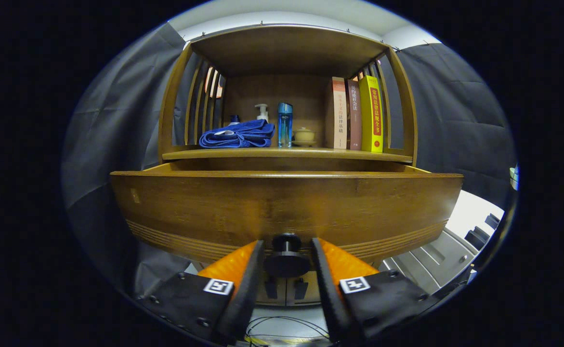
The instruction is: Pull open the drawer, take out the items inside it, and place them on the countertop above the cabinet.
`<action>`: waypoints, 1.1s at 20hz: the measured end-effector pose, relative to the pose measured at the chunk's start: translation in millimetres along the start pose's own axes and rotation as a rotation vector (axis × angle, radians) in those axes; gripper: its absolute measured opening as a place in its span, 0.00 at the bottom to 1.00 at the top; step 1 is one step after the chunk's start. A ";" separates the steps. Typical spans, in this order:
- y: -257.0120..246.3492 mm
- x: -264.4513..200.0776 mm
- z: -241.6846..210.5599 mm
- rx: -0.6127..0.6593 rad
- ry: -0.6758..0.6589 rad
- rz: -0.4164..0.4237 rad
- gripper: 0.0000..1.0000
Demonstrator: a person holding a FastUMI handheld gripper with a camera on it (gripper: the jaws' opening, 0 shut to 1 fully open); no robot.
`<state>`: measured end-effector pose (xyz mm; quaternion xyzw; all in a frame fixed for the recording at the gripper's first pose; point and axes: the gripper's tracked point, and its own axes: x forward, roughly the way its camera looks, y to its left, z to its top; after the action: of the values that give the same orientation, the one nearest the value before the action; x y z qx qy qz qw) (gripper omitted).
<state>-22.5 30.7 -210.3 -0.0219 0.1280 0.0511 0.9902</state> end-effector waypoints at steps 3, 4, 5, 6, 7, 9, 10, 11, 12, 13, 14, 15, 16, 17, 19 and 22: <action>3.0 0.1 0.9 0.001 -0.002 0.007 0.89; 1.0 0.1 3.5 -0.004 -0.005 0.004 0.96; -0.2 -1.4 8.3 -0.005 -0.015 0.000 0.96; -2.6 -2.4 15.7 -0.004 -0.030 -0.004 0.97; -4.4 -3.4 23.0 -0.001 -0.044 -0.008 0.97; -8.4 -11.2 39.2 0.004 -0.072 -0.010 0.99; -10.4 -15.8 46.6 0.005 -0.085 -0.011 0.99; -11.8 -19.2 54.3 0.006 -0.099 -0.012 0.99; -12.8 -22.7 62.4 0.007 -0.113 -0.012 0.99; -14.2 -26.6 72.3 0.010 -0.132 -0.013 0.99; -15.9 -30.0 84.1 0.013 -0.153 -0.014 0.99; -16.9 -32.5 95.9 0.017 -0.175 -0.013 0.98; -18.4 -35.0 107.0 0.020 -0.192 -0.012 0.98; -19.9 -37.5 117.3 0.023 -0.209 -0.013 0.98; -23.3 -37.9 144.6 0.029 -0.250 -0.014 0.98; -36.1 -29.6 197.5 0.032 -0.309 -0.041 0.98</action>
<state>2.5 3.1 -10.9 -0.0006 -0.0254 0.0314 0.9992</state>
